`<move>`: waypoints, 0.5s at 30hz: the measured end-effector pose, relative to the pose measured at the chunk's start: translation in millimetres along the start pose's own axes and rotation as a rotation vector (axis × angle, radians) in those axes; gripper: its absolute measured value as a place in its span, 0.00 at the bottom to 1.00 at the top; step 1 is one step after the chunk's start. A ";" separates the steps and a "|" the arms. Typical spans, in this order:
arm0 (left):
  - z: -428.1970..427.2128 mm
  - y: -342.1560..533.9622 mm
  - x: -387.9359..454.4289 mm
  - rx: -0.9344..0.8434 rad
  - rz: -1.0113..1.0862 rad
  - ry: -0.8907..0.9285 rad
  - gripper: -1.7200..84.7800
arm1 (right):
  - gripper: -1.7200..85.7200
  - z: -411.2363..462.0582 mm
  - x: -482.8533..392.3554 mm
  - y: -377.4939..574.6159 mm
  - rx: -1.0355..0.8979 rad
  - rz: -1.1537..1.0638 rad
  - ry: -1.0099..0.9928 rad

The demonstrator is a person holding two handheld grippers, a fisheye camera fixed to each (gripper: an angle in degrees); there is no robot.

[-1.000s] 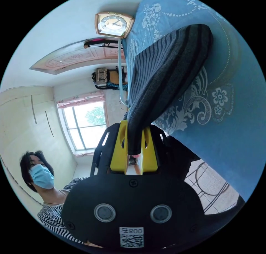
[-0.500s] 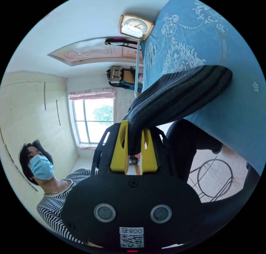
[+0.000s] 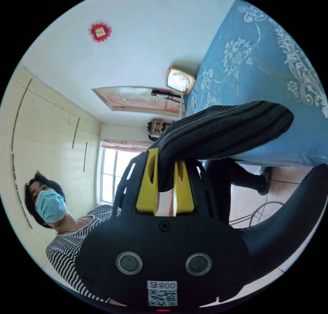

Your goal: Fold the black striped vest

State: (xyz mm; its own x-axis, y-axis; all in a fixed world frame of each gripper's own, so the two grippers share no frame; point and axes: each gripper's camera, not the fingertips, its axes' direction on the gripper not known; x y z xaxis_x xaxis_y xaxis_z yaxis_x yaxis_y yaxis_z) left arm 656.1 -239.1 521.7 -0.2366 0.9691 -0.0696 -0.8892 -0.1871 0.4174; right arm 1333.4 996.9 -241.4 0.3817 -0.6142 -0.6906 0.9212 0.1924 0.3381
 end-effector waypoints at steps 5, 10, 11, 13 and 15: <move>194.8 -22.7 18.2 -0.225 0.081 0.036 0.11 | 0.09 -110.6 40.5 36.3 0.231 -0.052 0.008; 391.8 -37.9 35.1 -0.411 0.156 0.114 0.11 | 0.09 -216.4 60.3 52.4 0.432 -0.144 0.086; 441.3 -40.4 38.7 -0.449 0.173 0.141 0.11 | 0.09 -241.1 62.4 55.0 0.475 -0.174 0.123; 514.7 -43.3 41.8 -0.506 0.203 0.182 0.11 | 0.09 -274.9 66.2 58.8 0.533 -0.217 0.189; 582.6 -44.2 40.6 -0.553 0.222 0.209 0.11 | 0.09 -303.4 74.9 62.4 0.580 -0.246 0.257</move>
State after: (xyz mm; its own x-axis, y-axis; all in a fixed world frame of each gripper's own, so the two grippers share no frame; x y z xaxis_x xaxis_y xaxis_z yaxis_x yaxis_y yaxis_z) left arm 913.8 -97.9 1028.2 -0.4606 0.8561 -0.2344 -0.8678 -0.4898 -0.0835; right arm 1442.2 1195.0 -466.1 0.2382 -0.3728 -0.8968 0.8215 -0.4152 0.3908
